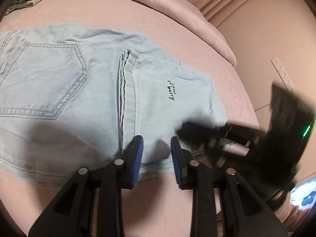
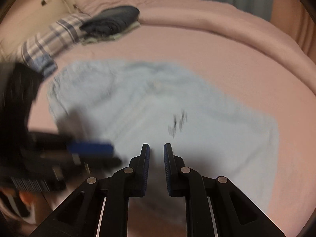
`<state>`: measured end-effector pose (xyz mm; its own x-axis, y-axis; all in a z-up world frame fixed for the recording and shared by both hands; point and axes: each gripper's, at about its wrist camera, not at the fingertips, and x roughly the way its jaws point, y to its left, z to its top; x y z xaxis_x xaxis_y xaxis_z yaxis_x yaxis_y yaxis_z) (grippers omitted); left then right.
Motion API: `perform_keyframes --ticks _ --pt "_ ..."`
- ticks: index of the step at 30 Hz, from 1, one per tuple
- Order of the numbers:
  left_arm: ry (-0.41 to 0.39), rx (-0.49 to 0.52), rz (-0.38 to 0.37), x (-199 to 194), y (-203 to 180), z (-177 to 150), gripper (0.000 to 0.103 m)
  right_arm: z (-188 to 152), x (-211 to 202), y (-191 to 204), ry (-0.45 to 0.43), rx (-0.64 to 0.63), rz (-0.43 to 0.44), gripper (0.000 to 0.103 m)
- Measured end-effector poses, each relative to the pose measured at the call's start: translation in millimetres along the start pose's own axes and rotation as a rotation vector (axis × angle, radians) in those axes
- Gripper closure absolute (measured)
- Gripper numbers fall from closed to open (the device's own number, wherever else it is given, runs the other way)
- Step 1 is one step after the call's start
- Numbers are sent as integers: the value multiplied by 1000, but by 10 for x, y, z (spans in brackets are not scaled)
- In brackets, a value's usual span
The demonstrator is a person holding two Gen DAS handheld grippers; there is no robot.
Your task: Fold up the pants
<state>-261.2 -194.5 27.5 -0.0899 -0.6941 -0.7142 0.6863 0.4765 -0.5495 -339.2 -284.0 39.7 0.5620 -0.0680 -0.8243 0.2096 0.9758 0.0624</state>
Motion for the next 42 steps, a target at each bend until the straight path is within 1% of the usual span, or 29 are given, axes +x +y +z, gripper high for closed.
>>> perform_keyframes --ticks 1,2,3,4,7,8,11,12,13,15,17,18,19,20,22,25,27,30,32,34,36,38,40,42 --pt "7 -3 7 29 9 6 75 -112 55 7 19 4 -4 89" --pt "8 -1 13 28 2 15 75 -189 38 -58 6 9 -6 89" --pt "10 2 23 33 -24 17 75 -241 -13 -53 -20 16 -5 89" --pt "15 7 37 32 -46 17 75 -263 -51 -49 -28 21 3 89" --pt "30 19 80 43 -99 44 75 -321 -247 -158 -64 87 64 89" --pt "34 19 92 51 -114 54 75 -340 -353 -224 -99 114 73 89" --pt "48 16 135 82 -164 102 75 -426 -623 -468 -184 178 9 89" --pt "52 12 147 96 -176 121 75 -464 -675 -566 -196 203 -13 89" --pt "58 6 157 106 -185 131 74 -494 -692 -615 -197 222 -28 89" --pt "67 -7 181 126 -200 175 74 -614 -666 -805 -168 281 -65 89" --pt "68 -10 212 139 -238 229 73 -751 -582 -899 -137 312 -48 89" --pt "64 -7 234 136 -269 249 72 -806 -556 -918 -137 320 -29 89" --pt "52 5 255 131 -329 291 68 -853 -552 -932 -147 328 -14 89" --pt "39 18 261 126 -385 328 65 -883 -565 -948 -170 326 -3 88" --pt "15 49 250 159 -541 438 59 -910 -591 -967 -181 328 18 88" --pt "10 86 214 315 -755 578 55 -961 -605 -994 -204 361 79 88" --pt "33 84 174 492 -834 652 55 -978 -594 -1039 -217 383 117 88" --pt "69 54 168 775 -814 724 55 -1004 -603 -1079 -231 393 151 88" --pt "69 27 169 886 -762 763 55 -1011 -603 -1091 -239 394 164 88" --pt "54 13 164 878 -729 776 57 -1029 -608 -1102 -244 394 174 88" --pt "57 10 184 841 -696 786 63 -1047 -617 -1111 -248 397 185 88" --pt "50 33 242 773 -665 776 63 -1057 -626 -1114 -250 396 192 88" --pt "43 23 250 718 -623 772 65 -1076 -630 -1130 -251 399 197 88" --pt "24 14 282 642 -557 744 65 -1098 -652 -1154 -252 397 198 88"
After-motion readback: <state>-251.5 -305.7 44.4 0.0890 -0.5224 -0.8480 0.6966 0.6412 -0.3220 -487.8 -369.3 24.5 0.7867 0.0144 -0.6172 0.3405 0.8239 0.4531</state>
